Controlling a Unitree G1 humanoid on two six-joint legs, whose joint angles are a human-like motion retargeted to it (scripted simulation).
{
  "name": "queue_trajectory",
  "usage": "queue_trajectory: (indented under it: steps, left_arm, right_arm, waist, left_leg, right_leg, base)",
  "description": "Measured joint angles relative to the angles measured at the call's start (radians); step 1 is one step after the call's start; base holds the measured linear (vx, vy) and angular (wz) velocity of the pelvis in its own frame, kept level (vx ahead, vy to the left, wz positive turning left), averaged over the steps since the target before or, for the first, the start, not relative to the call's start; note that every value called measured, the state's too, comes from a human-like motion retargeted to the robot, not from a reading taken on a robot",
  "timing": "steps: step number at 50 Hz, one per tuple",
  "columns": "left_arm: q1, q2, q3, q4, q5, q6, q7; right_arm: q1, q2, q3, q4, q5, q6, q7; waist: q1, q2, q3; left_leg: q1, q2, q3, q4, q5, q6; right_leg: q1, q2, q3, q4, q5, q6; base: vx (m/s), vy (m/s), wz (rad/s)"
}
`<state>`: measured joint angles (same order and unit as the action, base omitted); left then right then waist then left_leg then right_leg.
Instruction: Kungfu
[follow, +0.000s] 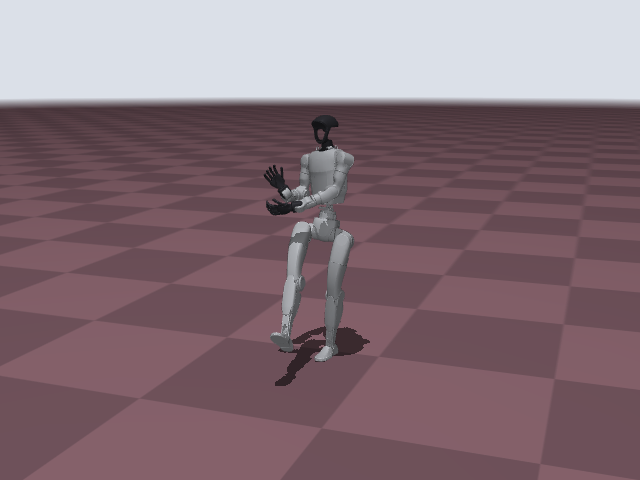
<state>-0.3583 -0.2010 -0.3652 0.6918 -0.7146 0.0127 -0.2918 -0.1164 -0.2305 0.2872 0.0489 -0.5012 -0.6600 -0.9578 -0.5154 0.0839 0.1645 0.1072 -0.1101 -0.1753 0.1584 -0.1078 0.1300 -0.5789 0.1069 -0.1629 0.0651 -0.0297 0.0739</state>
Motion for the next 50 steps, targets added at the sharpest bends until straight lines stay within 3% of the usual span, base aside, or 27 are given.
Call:
queue_trajectory:
  steps: [2,8,10,15,17,18,20,22,24,27,31,37,45,50]
  left_arm:
    - [0.021,0.002,-0.011,0.008,-0.013,-0.011,0.027]
    - [0.069,0.067,0.045,-0.060,-0.010,-0.075,0.070]
    - [0.076,0.093,0.081,-0.125,-0.049,-0.157,0.156]
    - [0.016,0.220,0.141,-0.496,-0.064,-0.534,0.471]
    - [-0.027,0.279,0.155,-0.683,0.039,-0.598,0.623]
    - [-0.042,0.289,0.157,-0.762,0.091,-0.621,0.692]
    - [-0.060,0.304,0.152,-0.915,0.175,-0.682,0.812]
    - [-0.089,0.326,0.123,-1.052,0.276,-0.759,0.941]
    - [-0.124,0.351,0.139,-1.139,0.401,-0.806,1.068]
    - [-0.149,0.396,0.187,-1.206,0.554,-0.806,1.200]
    - [-0.170,0.412,0.213,-1.229,0.658,-0.804,1.268]
    - [-0.144,0.402,0.191,-1.199,0.641,-0.781,1.290]
    - [-0.113,0.404,0.234,-1.149,0.600,-0.707,1.251]
    - [-0.091,0.405,0.274,-1.088,0.575,-0.704,1.208]
  right_arm:
    - [0.015,-0.006,0.021,0.016,0.036,0.003,0.020]
    - [-0.146,-0.036,0.122,0.125,0.144,0.039,0.099]
    - [-0.280,-0.060,0.180,0.160,0.214,0.018,0.158]
    - [-0.744,-0.217,0.308,0.098,0.598,-0.170,0.561]
    - [-0.940,-0.274,0.336,0.040,0.804,-0.187,0.726]
    - [-1.026,-0.297,0.349,0.007,0.880,-0.183,0.783]
    - [-1.199,-0.341,0.378,-0.056,0.977,-0.175,0.856]
    - [-1.357,-0.380,0.400,-0.104,0.980,-0.173,0.892]
    - [-1.454,-0.388,0.410,-0.141,0.924,-0.152,0.942]
    - [-1.517,-0.347,0.401,-0.162,0.801,-0.068,0.946]
    - [-1.511,-0.320,0.368,-0.176,0.596,-0.062,0.801]
    - [-1.450,-0.286,0.389,-0.124,0.541,-0.118,0.642]
    - [-1.388,-0.254,0.355,-0.066,0.551,-0.096,0.727]
    - [-1.343,-0.221,0.332,-0.042,0.582,-0.062,0.735]
  waist:
    - [0.024,0.007,-0.018]
    - [0.223,0.015,-0.112]
    - [0.309,0.017,-0.145]
    - [0.502,-0.006,-0.193]
    - [0.612,-0.042,-0.188]
    - [0.659,-0.072,-0.191]
    - [0.762,-0.124,-0.191]
    - [0.812,-0.136,-0.163]
    - [0.827,-0.118,-0.146]
    - [0.828,-0.084,-0.152]
    - [0.777,-0.028,-0.145]
    - [0.738,-0.019,-0.139]
    - [0.681,-0.004,-0.146]
    - [0.603,0.030,-0.146]
  left_leg:
    - [-0.015,-0.004,-0.012,-0.001,0.001,-0.009]
    - [-0.120,0.006,-0.015,0.013,0.001,-0.059]
    - [-0.191,0.029,-0.029,0.051,-0.011,-0.091]
    - [-0.472,0.024,-0.111,0.277,-0.080,-0.163]
    - [-0.559,0.028,-0.098,0.344,-0.117,-0.176]
    - [-0.612,0.020,-0.089,0.386,-0.133,-0.183]
    - [-0.726,0.022,-0.053,0.478,-0.163,-0.189]
    - [-0.804,0.022,-0.061,0.546,-0.180,-0.188]
    - [-0.858,0.035,-0.096,0.593,-0.183,-0.205]
    - [-0.899,0.085,-0.121,0.614,-0.170,-0.252]
    - [-0.932,0.128,-0.130,0.611,-0.131,-0.284]
    - [-0.886,0.154,-0.112,0.532,-0.076,-0.300]
    - [-0.813,0.210,-0.034,0.462,-0.056,-0.279]
    - [-0.763,0.278,0.038,0.412,-0.067,-0.270]
  right_leg:
    - [0.034,0.001,0.049,0.036,0.012,-0.026]
    - [0.230,-0.005,0.195,0.242,-0.005,0.011]
    - [0.317,-0.029,0.192,0.339,-0.017,0.018]
    - [0.565,-0.153,0.092,0.407,-0.009,-0.033]
    - [0.665,-0.182,0.081,0.339,0.060,-0.056]
    - [0.710,-0.214,0.061,0.286,0.121,-0.030]
    - [0.767,-0.247,0.026,0.171,-0.020,0.125]
    - [0.780,-0.216,0.002,0.106,-0.187,0.116]
    - [0.777,-0.203,-0.113,0.099,-0.314,0.068]
    - [0.749,-0.174,-0.175,0.156,-0.458,0.030]
    - [0.724,-0.102,-0.181,0.228,-0.511,0.016]
    - [0.751,-0.087,-0.176,0.203,-0.475,0.019]
    - [0.735,-0.121,-0.116,0.167,-0.390,0.028]
    - [0.674,-0.135,-0.039,0.174,-0.355,0.003]
  base:
    - [0.01,-0.01,-0.33]
    - [-0.12,-0.03,-0.78]
    - [-0.26,-0.10,-0.58]
    - [-0.45,-0.19,0.09]
    - [-0.52,-0.40,-0.22]
    - [-0.43,-0.48,-0.38]
    - [-0.42,-0.54,-0.51]
    - [-0.52,-0.48,0.01]
    - [-0.51,-0.31,0.29]
    - [-0.37,-0.20,-0.17]
    - [-0.27,-0.12,0.50]
    - [-0.10,-0.08,0.11]
    - [-0.09,-0.02,-0.73]
    - [-0.23,0.03,-1.19]
